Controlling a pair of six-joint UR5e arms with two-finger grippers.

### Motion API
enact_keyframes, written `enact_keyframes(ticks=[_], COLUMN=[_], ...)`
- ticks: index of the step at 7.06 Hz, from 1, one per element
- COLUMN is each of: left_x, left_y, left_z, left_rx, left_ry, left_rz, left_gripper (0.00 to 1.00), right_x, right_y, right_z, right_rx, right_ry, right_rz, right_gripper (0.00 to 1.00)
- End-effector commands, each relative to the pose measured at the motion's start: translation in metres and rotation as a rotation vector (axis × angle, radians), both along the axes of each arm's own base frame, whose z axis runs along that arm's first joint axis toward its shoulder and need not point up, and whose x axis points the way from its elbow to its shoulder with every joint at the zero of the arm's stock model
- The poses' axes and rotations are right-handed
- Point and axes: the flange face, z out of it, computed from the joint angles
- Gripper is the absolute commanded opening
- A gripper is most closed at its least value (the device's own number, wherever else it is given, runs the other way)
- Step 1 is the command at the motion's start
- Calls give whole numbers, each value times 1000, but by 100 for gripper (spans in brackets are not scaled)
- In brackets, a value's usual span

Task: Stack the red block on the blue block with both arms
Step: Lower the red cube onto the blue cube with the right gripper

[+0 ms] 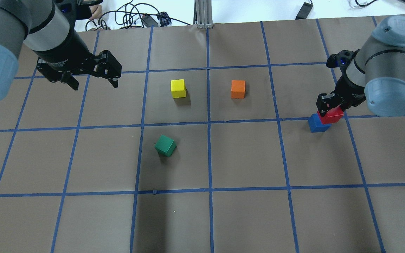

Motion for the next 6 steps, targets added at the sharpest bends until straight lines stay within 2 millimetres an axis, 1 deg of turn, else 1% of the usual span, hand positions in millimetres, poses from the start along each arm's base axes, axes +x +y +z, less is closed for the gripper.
enact_keyframes(ticks=[1, 6], left_x=[0, 0], left_y=[-1, -2], left_z=[-1, 0], left_rx=[1, 0], left_ry=[0, 0], left_rz=[1, -1], left_gripper=[100, 100], right_x=[1, -1], right_y=[-3, -5], right_z=[-11, -13], right_rx=[12, 10], right_ry=[-24, -15], right_rz=[2, -12], right_gripper=[0, 0])
